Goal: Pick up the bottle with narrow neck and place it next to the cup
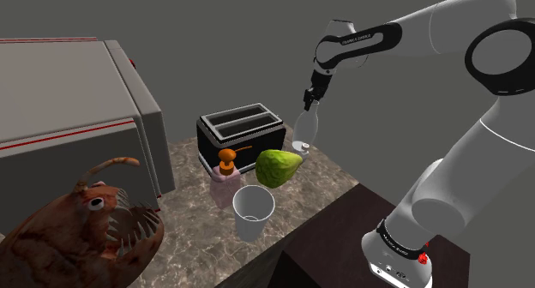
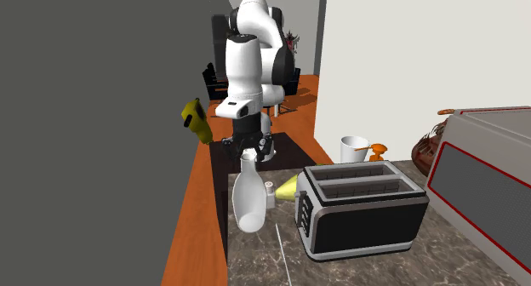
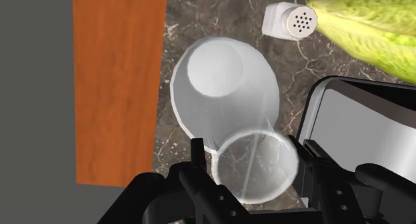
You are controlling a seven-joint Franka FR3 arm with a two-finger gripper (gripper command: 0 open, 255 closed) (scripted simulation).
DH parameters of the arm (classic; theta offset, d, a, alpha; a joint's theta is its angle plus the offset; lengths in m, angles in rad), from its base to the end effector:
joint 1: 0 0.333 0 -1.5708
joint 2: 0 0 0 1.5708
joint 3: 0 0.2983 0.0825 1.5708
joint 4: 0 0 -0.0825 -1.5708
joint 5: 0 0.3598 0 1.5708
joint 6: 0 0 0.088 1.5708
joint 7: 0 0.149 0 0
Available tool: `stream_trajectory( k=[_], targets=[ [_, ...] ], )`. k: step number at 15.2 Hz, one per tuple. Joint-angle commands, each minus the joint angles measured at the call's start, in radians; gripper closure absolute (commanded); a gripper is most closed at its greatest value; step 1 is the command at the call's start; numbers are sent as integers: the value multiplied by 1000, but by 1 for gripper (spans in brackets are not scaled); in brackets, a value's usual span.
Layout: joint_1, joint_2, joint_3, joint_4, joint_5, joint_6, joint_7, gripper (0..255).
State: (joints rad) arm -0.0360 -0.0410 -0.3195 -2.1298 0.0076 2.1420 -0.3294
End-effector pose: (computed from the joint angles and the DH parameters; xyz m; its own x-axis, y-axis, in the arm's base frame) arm 0.4871 -0.1808 0.3828 0.9981 -0.0301 0.0546 -0.0301 -0.9995 -0.0019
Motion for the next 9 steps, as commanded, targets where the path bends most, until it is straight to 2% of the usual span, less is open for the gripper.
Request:
stream_trajectory(
  k=[1, 9],
  targets=[
    [0, 0, 0, 0, 0, 0, 0, 255],
    [0, -5, 0, 8, -2, -13, 2, 255]
  ],
)
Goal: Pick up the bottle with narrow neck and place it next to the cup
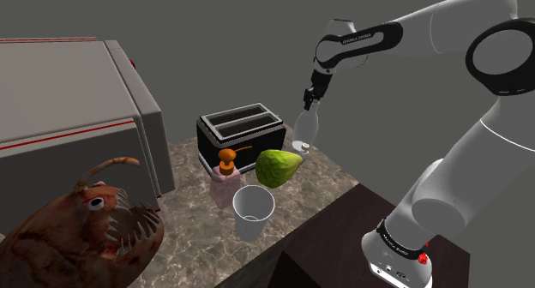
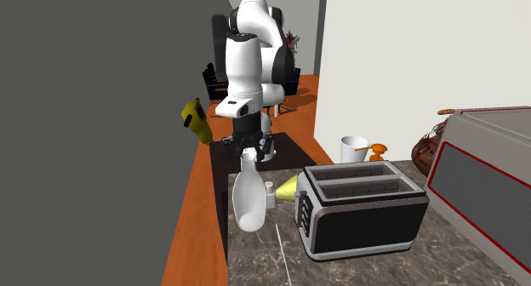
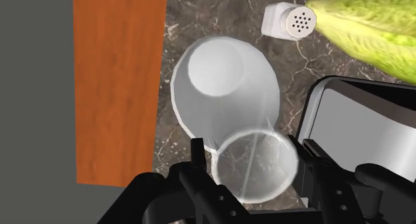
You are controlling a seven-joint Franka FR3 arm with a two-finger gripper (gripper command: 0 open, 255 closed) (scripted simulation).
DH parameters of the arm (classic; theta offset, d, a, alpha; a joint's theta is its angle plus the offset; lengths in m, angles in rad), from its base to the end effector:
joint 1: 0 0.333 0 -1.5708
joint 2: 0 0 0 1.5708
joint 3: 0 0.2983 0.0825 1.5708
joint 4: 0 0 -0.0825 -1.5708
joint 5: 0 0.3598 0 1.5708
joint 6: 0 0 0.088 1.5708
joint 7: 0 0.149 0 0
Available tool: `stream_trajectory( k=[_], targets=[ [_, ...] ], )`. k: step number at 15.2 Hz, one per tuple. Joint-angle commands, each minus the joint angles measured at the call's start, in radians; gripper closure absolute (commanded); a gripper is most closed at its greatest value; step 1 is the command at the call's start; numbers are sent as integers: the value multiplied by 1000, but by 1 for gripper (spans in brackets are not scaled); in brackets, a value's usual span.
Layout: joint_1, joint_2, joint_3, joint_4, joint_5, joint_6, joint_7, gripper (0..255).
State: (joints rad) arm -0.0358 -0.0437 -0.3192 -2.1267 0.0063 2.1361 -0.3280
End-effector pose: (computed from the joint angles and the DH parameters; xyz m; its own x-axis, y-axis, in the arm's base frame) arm 0.4869 -0.1806 0.3849 0.9981 -0.0303 0.0543 -0.0302 -0.9995 -0.0018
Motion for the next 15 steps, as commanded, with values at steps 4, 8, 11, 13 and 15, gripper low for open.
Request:
stream_trajectory(
  k=[4, 8, 11, 13, 15],
  targets=[
    [0, -20, 1, 40, -7, -60, 6, 255],
    [1, -35, 3, 79, -12, -113, 10, 255],
    [2, -43, 4, 111, -15, -153, 13, 255],
    [2, -48, 5, 133, -17, -179, 14, 255],
    [2, -52, 6, 156, -18, -206, 16, 255]
  ],
)
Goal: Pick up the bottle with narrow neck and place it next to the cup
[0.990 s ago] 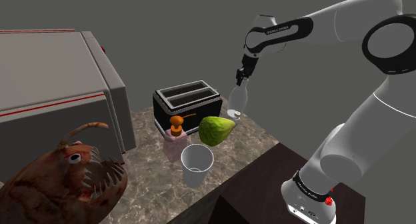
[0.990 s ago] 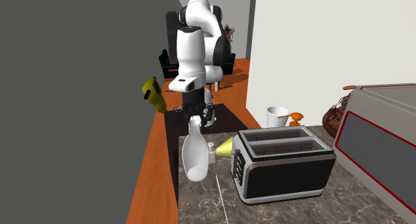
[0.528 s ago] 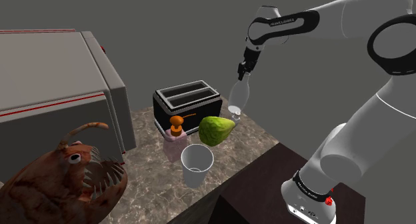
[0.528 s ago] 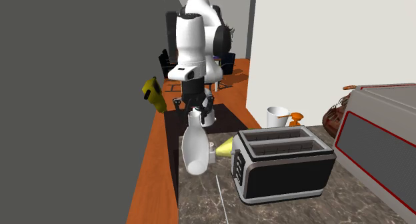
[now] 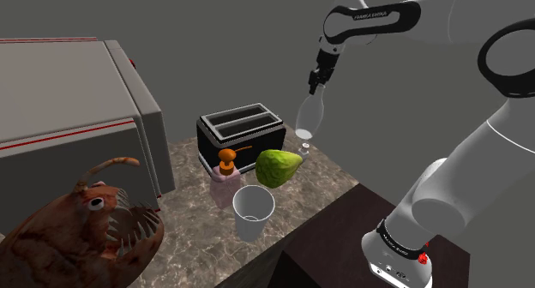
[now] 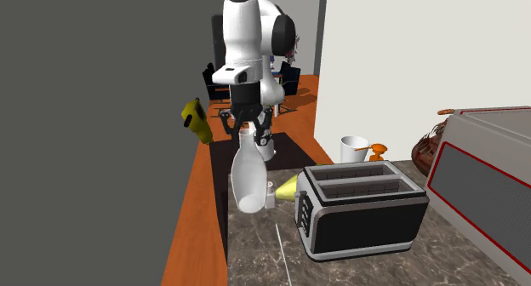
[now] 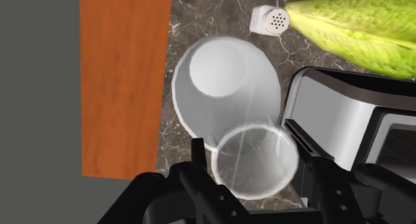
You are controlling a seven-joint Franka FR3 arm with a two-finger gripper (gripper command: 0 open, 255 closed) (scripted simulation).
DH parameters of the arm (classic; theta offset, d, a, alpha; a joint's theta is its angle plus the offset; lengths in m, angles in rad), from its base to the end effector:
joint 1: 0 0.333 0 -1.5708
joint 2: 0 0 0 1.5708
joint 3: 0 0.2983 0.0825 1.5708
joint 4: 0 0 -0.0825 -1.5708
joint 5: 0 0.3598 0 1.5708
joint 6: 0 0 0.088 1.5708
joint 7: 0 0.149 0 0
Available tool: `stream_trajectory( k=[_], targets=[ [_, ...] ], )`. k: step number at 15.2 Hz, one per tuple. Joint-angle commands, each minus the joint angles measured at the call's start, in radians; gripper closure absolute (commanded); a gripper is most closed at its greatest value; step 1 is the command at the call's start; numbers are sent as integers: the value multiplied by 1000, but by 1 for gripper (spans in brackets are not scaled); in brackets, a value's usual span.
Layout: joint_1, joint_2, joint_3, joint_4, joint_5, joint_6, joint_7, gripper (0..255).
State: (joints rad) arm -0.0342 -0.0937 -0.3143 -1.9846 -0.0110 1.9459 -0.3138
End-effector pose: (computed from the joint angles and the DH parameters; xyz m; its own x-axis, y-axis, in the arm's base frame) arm 0.4858 -0.1808 0.4564 0.9981 -0.0304 0.0537 -0.0303 -0.9995 -0.0020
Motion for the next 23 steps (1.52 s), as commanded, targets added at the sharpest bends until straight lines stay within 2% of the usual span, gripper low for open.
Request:
stream_trajectory(
  k=[1, 23],
  targets=[
    [1, -3, 1, 26, -1, -29, 2, 255],
    [2, 22, 1, 351, 8, -330, -1, 255]
  ],
)
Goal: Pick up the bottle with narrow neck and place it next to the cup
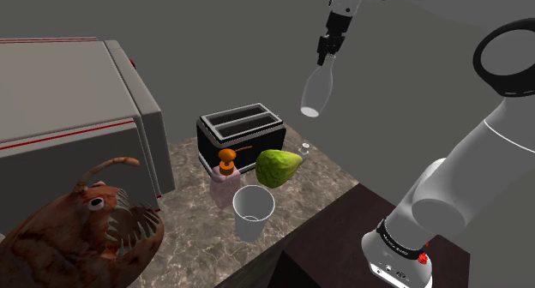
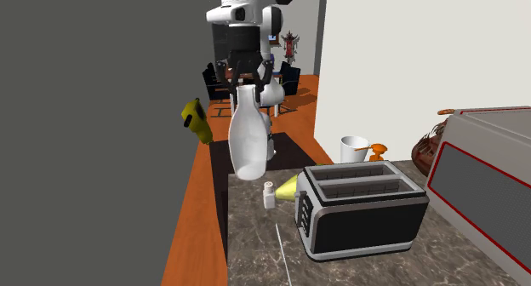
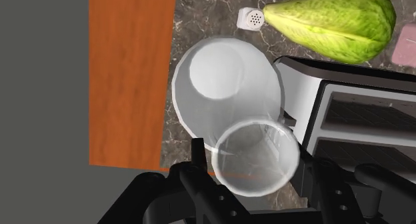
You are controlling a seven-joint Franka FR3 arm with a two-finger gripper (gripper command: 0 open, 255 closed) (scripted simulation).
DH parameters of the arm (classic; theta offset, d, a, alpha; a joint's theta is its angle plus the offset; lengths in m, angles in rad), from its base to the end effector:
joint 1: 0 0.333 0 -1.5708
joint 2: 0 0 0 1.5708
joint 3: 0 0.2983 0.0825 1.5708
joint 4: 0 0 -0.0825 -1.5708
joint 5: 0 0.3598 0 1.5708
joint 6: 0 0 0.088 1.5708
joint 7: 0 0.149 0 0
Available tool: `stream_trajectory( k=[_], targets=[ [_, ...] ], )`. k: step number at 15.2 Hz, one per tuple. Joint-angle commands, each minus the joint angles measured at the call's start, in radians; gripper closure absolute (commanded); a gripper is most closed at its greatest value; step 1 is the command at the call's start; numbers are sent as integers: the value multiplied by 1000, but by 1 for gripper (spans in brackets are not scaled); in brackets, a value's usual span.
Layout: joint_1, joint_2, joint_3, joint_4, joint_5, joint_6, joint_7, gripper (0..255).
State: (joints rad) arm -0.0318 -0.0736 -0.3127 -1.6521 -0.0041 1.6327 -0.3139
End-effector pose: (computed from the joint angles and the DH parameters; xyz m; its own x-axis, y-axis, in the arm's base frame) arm 0.4853 -0.1800 0.5704 0.9981 -0.0302 0.0539 -0.0302 -0.9995 -0.0020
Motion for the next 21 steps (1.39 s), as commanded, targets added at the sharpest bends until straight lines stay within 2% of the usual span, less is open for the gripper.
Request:
stream_trajectory(
  k=[1, 12, 21],
  targets=[
    [0, 6, -1, 37, 2, -31, -1, 255],
    [-7, 74, -10, 269, 24, -199, -14, 255],
    [-28, 174, -25, 528, 61, -364, -33, 255]
  ],
)
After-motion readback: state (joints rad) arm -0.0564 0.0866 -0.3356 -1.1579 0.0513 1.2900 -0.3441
